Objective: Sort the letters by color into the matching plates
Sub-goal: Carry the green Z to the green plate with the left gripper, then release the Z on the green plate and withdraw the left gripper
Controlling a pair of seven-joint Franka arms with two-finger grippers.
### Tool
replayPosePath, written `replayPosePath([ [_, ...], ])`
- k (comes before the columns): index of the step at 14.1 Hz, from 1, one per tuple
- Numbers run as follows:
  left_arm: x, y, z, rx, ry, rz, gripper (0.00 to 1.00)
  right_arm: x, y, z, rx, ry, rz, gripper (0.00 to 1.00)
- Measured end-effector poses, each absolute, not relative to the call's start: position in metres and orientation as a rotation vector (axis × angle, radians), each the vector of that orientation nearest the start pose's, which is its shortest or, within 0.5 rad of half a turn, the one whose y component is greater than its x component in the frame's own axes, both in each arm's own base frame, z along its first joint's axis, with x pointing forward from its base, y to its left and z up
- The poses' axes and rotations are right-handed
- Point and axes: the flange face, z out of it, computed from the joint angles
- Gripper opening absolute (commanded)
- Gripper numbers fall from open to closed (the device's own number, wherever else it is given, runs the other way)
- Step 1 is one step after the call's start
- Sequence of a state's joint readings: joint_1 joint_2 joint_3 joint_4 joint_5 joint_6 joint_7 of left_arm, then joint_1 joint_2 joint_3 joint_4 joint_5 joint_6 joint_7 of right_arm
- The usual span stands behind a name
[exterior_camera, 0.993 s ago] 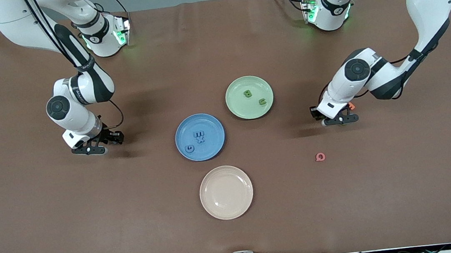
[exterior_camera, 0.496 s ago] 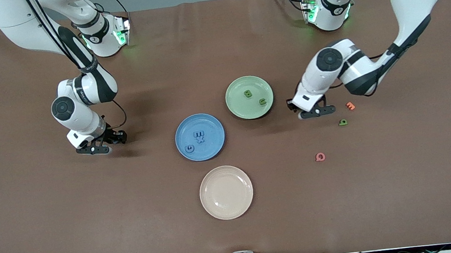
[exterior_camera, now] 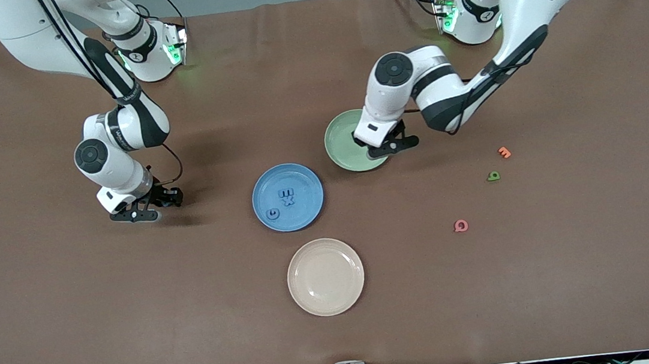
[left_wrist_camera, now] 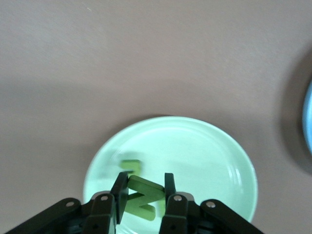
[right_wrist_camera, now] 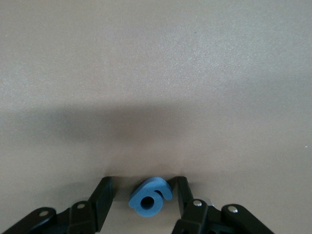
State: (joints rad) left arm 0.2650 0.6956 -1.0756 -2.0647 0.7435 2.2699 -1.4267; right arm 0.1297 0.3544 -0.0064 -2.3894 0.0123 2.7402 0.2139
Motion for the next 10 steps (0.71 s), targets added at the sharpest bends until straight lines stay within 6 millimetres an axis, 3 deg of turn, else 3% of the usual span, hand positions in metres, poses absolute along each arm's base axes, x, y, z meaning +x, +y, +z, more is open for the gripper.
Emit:
replayPosePath([
  [1,0.418,-0.409,0.24,-3.139,-0.307,0.077,0.21,0.496,0.061,0.171,-3.136,0.159,0.006,0.59],
  [5,0.403,-0.45,0.216,-3.091,-0.298,0.064,0.21,0.496,0.063,0.173,-3.134,0.155,0.002,0.09],
  [6,0.4,-0.458,0.214,-3.087,-0.294,0.062,0.21,0.497,0.063,0.175,-3.133,0.155,-0.004,0.03],
  [10,0.398,-0.473,0.214,-3.09,-0.279,0.041,0.22,0.496,0.062,0.174,-3.134,0.162,0.0,0.02],
])
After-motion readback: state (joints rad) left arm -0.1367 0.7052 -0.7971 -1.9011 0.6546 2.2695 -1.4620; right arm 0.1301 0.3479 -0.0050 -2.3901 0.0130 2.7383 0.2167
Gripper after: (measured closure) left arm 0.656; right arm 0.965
